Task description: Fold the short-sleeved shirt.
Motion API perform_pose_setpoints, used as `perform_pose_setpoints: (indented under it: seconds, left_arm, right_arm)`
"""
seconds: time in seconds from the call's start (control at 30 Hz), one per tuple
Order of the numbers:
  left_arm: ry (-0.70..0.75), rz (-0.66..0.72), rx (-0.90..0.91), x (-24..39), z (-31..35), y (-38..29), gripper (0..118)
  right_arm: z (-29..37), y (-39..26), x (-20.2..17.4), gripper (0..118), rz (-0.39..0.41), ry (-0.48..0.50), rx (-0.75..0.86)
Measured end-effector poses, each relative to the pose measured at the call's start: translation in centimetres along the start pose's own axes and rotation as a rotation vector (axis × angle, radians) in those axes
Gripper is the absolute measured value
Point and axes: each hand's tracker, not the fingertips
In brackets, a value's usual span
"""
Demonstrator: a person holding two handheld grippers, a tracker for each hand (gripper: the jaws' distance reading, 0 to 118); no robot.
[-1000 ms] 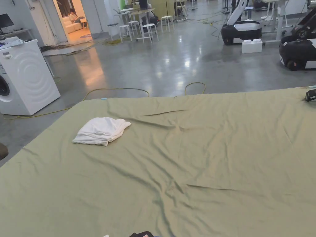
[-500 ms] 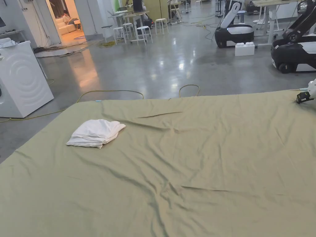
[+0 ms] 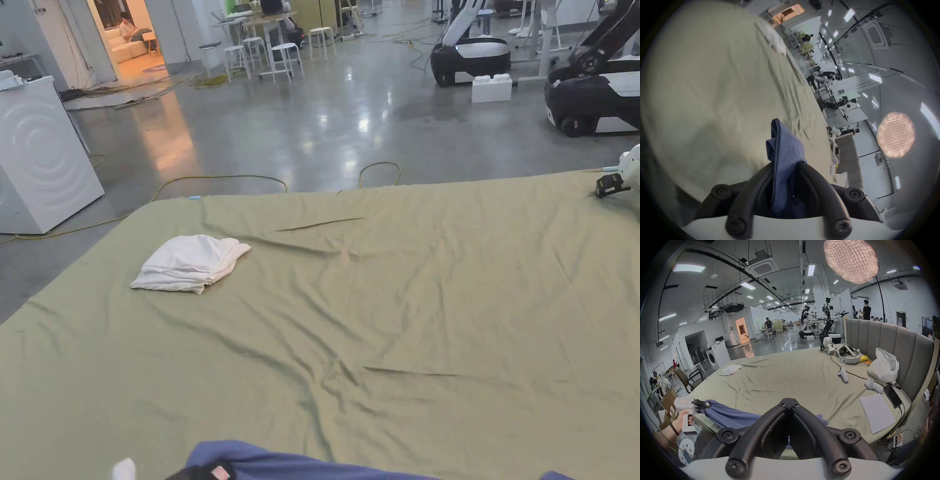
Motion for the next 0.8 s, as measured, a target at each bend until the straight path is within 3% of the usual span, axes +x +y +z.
perform_pose_setpoints:
  seconds: [0.1, 0.2, 0.4, 0.47, 0.5, 0.57, 0.6, 0.63, 0.67, 0.8]
  left_arm:
    - [0.135, -0.153, 0.045, 3.1, 2.0, 0.8, 13]
    - [0.037, -0.225, 0.001, 6.0, 1.0, -0.9, 13]
    - [-0.038, -0.369, -0.26, 11.2, -9.2, -11.0, 13]
    - [0.032, -0.462, -0.335, 11.9, -12.8, -14.0, 13]
    - [0.054, -0.482, -0.34, 12.0, -14.0, -15.0, 22]
    - [0.128, -0.505, -0.357, 12.7, -15.7, -16.7, 61]
    - [0.148, -0.517, -0.369, 12.9, -16.2, -16.8, 69]
    - [0.114, -0.514, -0.37, 13.1, -16.0, -16.6, 69]
    - [0.066, -0.51, -0.352, 13.8, -15.2, -16.4, 86]
    - [0.043, -0.509, -0.249, 14.9, -12.5, -14.0, 88]
  right_arm:
    - [-0.7, -0.5, 0.0, 0, -0.047, 0.047, -0.017]
    - [-1.1, -0.7, -0.3, 0, -0.052, 0.046, -0.022]
    - [0.0, -0.6, -0.2, 0, -0.061, 0.053, 0.0]
    - [2.9, -0.2, 1.6, 0, -0.044, 0.016, 0.011]
    - [3.4, -0.3, 1.8, 0, -0.039, -0.001, 0.018]
    - [3.8, -1.5, 2.1, 0, -0.043, -0.025, 0.019]
    - [3.9, -2.0, 2.2, 0, -0.039, -0.055, 0.012]
    - [4.2, -2.2, 2.4, 0, -0.031, -0.079, 0.016]
    - [4.3, -2.4, 2.7, 0, -0.032, -0.085, 0.016]
    - [4.0, -2.8, 3.7, 0, -0.091, -0.078, -0.003]
